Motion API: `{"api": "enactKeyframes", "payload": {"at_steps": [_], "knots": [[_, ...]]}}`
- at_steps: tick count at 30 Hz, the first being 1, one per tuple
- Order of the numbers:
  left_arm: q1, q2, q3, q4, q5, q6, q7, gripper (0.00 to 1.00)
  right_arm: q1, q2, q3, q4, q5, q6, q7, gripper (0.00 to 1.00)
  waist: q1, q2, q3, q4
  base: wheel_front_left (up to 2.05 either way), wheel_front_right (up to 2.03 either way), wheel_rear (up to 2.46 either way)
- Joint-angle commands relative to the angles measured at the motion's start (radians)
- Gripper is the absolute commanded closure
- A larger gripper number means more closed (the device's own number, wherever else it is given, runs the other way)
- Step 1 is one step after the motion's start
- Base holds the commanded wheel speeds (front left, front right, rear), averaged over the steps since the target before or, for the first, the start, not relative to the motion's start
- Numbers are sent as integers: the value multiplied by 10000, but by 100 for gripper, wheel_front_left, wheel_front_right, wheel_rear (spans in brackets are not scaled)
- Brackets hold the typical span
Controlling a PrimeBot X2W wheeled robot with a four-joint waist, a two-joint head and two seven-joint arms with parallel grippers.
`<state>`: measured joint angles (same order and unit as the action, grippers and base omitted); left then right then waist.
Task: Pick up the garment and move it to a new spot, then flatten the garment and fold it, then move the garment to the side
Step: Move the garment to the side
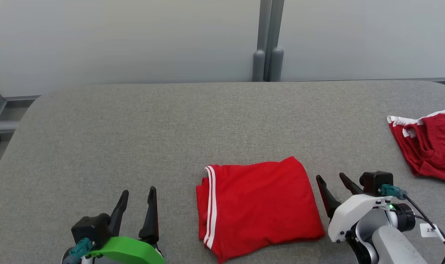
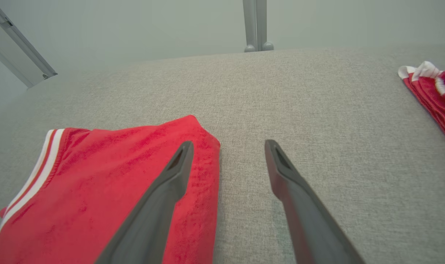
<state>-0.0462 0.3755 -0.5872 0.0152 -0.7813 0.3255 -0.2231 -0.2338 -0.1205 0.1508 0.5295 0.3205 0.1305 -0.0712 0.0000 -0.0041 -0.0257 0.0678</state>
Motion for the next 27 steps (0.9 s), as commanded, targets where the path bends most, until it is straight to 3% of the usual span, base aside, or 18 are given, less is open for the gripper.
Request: {"api": "enactKeyframes", "payload": {"at_steps": [1, 11, 27], "knots": [[11, 29, -2, 34, -64, -38, -52, 0, 146, -47, 0, -91, -4, 4, 130, 0, 0, 41, 16, 39, 0, 0, 0], [-151, -35, -39, 148, -81, -74, -34, 0, 413, -462, 147, -671, 1049, 4, 2299, 0, 0, 41, 203, 583, 0, 0, 0], [-346, -70, -77, 318, -44, -180, -94, 0, -615, -770, 275, 628, 2881, 4, 4233, 0, 0, 41, 537, 1352, 0, 0, 0]]}}
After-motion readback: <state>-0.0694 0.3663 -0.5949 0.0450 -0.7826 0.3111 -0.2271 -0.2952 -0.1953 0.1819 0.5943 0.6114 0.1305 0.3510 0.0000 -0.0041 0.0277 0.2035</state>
